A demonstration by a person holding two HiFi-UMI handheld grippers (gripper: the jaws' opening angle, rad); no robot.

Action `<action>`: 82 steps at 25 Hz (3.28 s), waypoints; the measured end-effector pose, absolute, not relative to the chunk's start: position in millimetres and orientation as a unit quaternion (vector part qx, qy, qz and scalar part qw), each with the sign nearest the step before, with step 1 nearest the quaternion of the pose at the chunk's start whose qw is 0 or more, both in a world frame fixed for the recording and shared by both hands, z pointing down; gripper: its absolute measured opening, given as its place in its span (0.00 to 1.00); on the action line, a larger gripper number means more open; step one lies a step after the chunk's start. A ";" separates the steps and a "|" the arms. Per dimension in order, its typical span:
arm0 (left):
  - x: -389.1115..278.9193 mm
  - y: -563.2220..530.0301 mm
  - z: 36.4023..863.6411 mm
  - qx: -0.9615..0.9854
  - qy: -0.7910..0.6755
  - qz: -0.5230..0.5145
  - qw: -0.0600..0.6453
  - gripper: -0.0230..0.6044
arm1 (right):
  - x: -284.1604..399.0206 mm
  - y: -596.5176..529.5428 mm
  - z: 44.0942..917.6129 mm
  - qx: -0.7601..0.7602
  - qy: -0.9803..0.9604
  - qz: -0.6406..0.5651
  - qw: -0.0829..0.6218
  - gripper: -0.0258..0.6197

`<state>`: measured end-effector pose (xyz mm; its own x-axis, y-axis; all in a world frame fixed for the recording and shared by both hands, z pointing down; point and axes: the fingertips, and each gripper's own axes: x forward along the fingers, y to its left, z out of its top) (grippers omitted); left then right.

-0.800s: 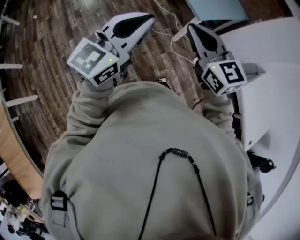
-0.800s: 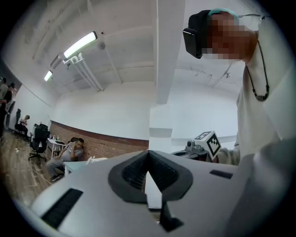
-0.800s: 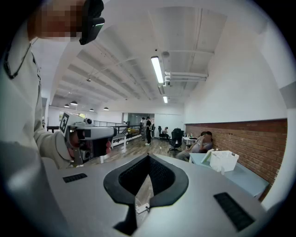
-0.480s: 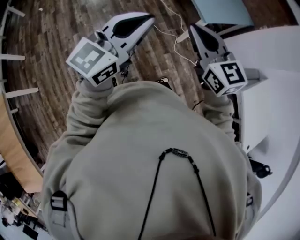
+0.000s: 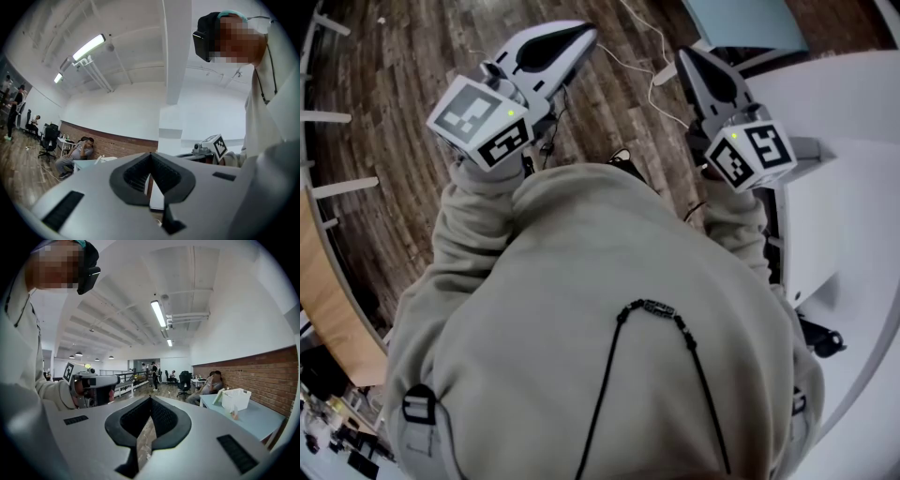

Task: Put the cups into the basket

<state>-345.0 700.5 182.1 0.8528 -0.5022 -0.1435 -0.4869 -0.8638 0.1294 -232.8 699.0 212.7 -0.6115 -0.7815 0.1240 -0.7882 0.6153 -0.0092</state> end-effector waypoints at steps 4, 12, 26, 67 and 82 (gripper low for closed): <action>-320.5 696.5 183.9 0.970 -0.228 -0.075 0.040 0.03 | -220.0 689.3 211.4 0.441 -0.896 0.031 0.047 0.06; -268.9 647.2 190.7 0.971 -0.221 -0.066 0.063 0.03 | -186.1 658.3 210.9 0.419 -0.906 0.040 0.037 0.06; -179.3 551.9 193.2 0.963 -0.252 -0.036 0.090 0.03 | -37.1 582.7 220.3 0.436 -0.895 0.092 -0.032 0.06; -244.8 242.8 196.7 0.965 -0.204 -0.105 0.124 0.03 | -96.2 278.8 253.8 0.436 -0.888 0.133 0.054 0.06; -222.3 155.8 203.4 0.966 -0.216 -0.072 0.120 0.03 | -85.1 159.5 267.6 0.405 -0.901 0.151 0.038 0.06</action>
